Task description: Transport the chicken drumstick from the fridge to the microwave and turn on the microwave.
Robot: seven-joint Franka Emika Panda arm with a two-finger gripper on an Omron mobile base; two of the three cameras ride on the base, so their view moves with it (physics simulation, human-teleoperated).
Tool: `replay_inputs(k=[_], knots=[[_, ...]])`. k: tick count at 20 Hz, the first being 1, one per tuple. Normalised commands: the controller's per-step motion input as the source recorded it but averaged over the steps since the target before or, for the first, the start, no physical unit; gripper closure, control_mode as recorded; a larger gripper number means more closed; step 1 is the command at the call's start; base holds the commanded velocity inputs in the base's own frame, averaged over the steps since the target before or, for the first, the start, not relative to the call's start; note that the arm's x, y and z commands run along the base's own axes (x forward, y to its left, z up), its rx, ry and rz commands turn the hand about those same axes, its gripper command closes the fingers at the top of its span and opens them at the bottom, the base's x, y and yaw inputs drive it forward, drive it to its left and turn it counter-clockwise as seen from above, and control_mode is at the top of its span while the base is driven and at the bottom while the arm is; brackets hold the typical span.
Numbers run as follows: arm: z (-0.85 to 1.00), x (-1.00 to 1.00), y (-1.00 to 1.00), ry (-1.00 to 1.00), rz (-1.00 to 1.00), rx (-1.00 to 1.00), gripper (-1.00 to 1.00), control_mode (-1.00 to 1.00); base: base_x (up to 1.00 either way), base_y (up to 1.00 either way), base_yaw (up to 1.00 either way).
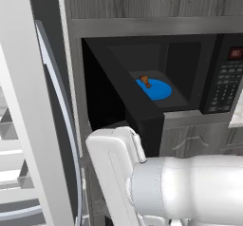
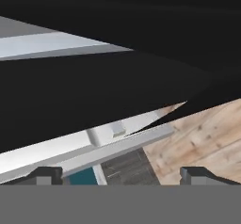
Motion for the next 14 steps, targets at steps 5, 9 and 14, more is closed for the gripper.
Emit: replay_inputs(k=[5,9,14], knots=[[-0.12,0.17,0.05,0.00,-0.05,0.00,-1.00,-1.00,0.00,0.00,0.00],[-0.06,0.21,0.00,0.00,-0.08,0.00,-1.00,-1.00,0.00,0.00,0.00],[0.00,0.26,-0.16,0.02,-0.15,0.00,-1.00,-1.00,0.00,0.00,0.00]])
